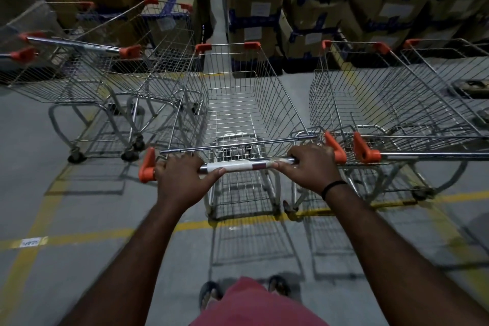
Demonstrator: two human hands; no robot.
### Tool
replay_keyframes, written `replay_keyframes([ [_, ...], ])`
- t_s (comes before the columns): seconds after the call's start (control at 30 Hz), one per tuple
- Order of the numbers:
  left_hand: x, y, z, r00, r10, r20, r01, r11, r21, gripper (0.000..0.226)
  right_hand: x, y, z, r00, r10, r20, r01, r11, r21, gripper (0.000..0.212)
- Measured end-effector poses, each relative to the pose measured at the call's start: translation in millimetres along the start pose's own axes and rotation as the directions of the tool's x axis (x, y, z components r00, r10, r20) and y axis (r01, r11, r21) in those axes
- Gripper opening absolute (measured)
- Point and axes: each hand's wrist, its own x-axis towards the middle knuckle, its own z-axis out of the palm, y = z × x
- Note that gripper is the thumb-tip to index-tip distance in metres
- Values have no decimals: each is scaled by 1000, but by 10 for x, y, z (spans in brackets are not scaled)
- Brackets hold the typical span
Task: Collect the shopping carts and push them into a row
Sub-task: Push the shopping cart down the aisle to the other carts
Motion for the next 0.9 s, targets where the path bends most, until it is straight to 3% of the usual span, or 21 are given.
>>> replay_keyframes([
  [0.6, -132, 88, 21, 1000, -24, -11, 24, 1000, -8, 78, -40, 68, -40, 1000, -16, 16, 16, 1000, -10, 69],
  [0.9, -159, 28, 29, 997, 25, -71, -26, 1000, -15, 67, -90, 7, -40, 999, -19, 35, 20, 1000, -17, 53],
])
